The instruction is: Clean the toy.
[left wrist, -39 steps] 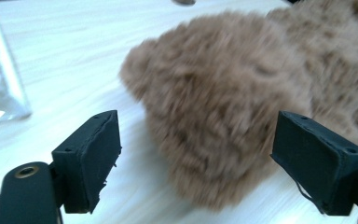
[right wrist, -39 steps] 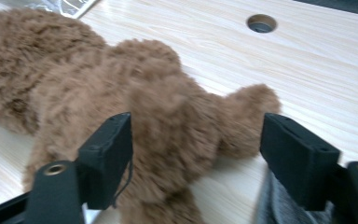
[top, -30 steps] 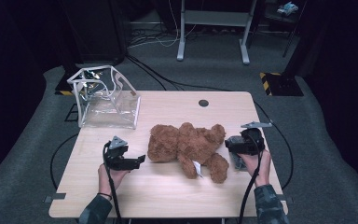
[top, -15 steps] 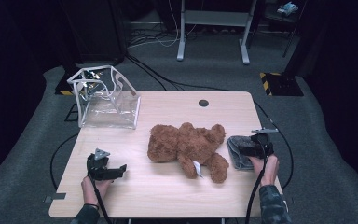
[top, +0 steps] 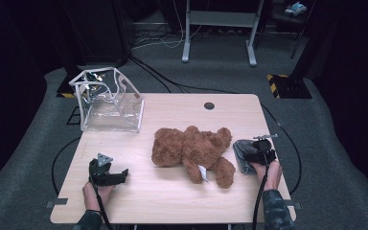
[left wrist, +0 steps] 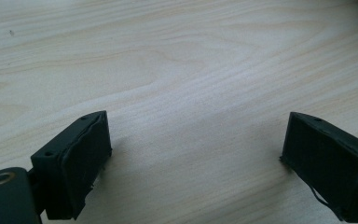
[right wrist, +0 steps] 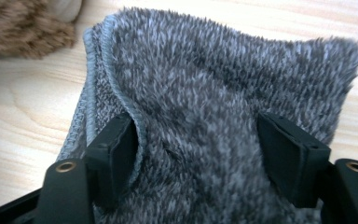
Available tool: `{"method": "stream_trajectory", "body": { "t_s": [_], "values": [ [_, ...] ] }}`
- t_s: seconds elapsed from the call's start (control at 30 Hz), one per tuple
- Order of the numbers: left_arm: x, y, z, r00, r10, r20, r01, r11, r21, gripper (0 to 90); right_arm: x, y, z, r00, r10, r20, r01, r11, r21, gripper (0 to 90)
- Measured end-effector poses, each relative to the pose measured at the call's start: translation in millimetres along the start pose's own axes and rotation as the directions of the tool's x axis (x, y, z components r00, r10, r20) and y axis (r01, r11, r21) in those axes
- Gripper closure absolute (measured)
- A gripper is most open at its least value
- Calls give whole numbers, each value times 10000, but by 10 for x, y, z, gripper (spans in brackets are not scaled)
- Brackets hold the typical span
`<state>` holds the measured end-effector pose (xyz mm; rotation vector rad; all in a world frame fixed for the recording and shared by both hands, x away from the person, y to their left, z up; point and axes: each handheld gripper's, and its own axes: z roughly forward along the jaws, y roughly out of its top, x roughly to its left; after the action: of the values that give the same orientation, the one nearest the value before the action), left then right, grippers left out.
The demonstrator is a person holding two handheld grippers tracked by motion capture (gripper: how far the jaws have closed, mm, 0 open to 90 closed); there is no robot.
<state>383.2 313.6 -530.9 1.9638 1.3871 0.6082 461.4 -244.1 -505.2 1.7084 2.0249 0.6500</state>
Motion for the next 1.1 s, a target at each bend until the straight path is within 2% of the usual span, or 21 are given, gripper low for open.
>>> {"method": "stream_trajectory", "body": {
  "t_s": [0.1,0.13,0.23,0.27,0.3,0.43,0.5,0.53,0.63,0.8,0.9,0.93,0.97,1.1],
  "values": [
    [0,0,0,10000,-2,-4,2,10000,-1,75,-1,-5,-11,9999,114,-87,-115,9999,-71,424],
    [-1,-1,0,10000,-1,-8,1,10000,-2,75,-9,-8,-20,9999,63,-128,-64,9999,-116,498],
    [-2,-1,-1,10000,-13,-2,13,10000,17,75,-30,-16,-26,9998,26,-183,-29,9998,-177,551],
    [-2,0,-2,10000,-19,2,19,10000,23,75,-49,-23,-32,9998,61,-197,-66,9997,-225,611],
    [-1,2,0,10000,6,-3,-6,10000,21,75,-46,-28,-40,9996,211,-196,-215,9996,-194,634],
    [-6,7,13,10000,13,-31,-13,10000,-43,74,-73,-36,-49,9995,84,-304,-91,9996,-250,705],
    [0,15,7,10000,92,38,-92,9999,83,74,-74,-37,-51,9994,91,-331,-99,9996,-263,717],
    [-4,13,18,10000,83,0,-83,10000,-41,74,-71,-38,-58,9990,200,-392,-208,9996,-204,728],
    [-6,19,19,10000,89,15,-89,10000,9,74,-97,-40,-64,9983,233,-525,-248,9993,-296,745],
    [9,31,37,9999,-46,-92,46,10000,-32,76,-150,-30,-125,9948,510,-883,-541,9980,-331,753],
    [19,36,35,9999,-39,-111,39,10000,22,76,-160,-14,-166,9953,431,-872,-468,9980,-414,754],
    [18,37,38,9999,-73,-121,73,10000,1,76,-176,-3,-182,9954,274,-914,-323,9981,-526,755],
    [20,38,39,9999,-59,-114,59,10000,1,76,-168,5,-210,9944,422,-974,-475,9975,-522,755],
    [20,72,75,10000,13,-60,-13,10000,6,75,-184,52,-297,9929,300,-1150,-391,9962,-775,756]
  ]
}}
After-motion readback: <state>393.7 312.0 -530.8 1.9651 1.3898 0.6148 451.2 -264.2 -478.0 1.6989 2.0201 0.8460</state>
